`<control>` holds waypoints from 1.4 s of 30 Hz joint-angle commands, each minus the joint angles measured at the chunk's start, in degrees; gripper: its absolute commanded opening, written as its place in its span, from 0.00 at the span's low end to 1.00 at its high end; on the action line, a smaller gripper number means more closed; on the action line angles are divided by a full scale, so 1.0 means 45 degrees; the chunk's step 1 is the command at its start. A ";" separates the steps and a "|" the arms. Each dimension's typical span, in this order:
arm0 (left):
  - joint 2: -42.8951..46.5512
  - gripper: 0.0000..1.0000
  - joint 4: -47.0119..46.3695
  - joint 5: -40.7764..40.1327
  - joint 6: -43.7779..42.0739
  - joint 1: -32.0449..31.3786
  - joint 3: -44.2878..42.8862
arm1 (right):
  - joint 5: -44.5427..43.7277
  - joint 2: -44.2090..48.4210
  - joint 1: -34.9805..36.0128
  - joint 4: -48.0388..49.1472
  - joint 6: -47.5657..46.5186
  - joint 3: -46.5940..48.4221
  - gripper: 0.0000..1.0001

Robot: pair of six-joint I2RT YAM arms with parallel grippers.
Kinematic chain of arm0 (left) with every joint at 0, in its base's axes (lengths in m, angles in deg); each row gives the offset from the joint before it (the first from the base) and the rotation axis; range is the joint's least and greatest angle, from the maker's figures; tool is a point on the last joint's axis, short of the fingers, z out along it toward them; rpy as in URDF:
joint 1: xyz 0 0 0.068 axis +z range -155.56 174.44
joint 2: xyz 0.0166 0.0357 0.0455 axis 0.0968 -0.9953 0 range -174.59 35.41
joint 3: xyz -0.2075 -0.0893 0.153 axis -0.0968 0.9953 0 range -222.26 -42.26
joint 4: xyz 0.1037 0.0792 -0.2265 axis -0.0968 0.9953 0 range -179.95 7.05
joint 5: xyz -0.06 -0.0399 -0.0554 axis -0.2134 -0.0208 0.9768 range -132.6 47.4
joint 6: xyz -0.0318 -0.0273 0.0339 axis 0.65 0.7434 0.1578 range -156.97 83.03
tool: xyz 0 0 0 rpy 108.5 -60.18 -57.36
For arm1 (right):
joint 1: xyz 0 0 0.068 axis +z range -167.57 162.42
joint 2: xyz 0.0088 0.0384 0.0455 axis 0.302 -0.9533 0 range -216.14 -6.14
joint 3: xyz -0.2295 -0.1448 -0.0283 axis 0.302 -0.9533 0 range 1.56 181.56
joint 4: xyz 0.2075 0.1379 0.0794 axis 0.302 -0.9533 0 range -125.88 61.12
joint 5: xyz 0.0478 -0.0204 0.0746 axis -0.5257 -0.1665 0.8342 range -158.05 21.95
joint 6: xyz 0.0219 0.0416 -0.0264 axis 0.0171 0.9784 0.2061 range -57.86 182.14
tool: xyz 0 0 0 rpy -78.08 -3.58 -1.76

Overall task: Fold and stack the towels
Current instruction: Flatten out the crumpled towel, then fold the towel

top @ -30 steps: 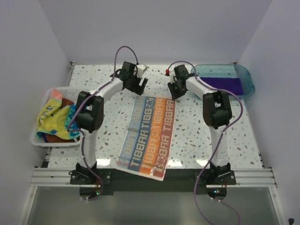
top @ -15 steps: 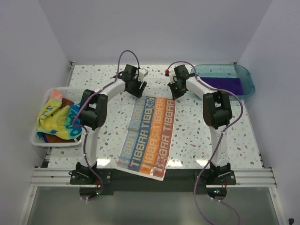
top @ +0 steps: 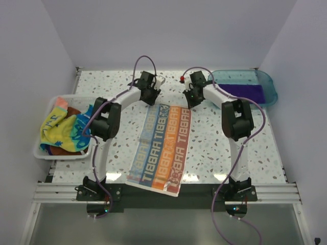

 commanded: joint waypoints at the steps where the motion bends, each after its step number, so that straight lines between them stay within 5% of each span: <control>1: -0.0726 0.38 0.0714 -0.0423 -0.0055 -0.0229 -0.0444 | 0.0002 -0.0070 0.0140 -0.0561 -0.0155 -0.0720 0.00; 7: -0.1293 0.30 0.1672 -0.0209 0.0609 -0.0268 0.0160 | -0.0077 0.0145 0.0199 -0.0288 -0.0174 -0.1306 0.00; 13: -0.1274 0.00 0.1888 -0.0676 0.0649 -0.0034 0.0026 | -0.0057 0.0185 0.0180 -0.0559 -0.0194 -0.0373 0.00; 31: -0.0278 0.00 -0.1177 -0.2650 0.1195 0.0980 -0.4408 | -0.2303 -0.1456 0.0063 0.0434 -0.1051 0.7109 0.00; 42: 0.2434 0.00 -0.2741 -0.1343 0.1097 0.1138 -0.0529 | -0.2226 0.1076 0.0102 0.1666 -0.1444 0.4479 0.00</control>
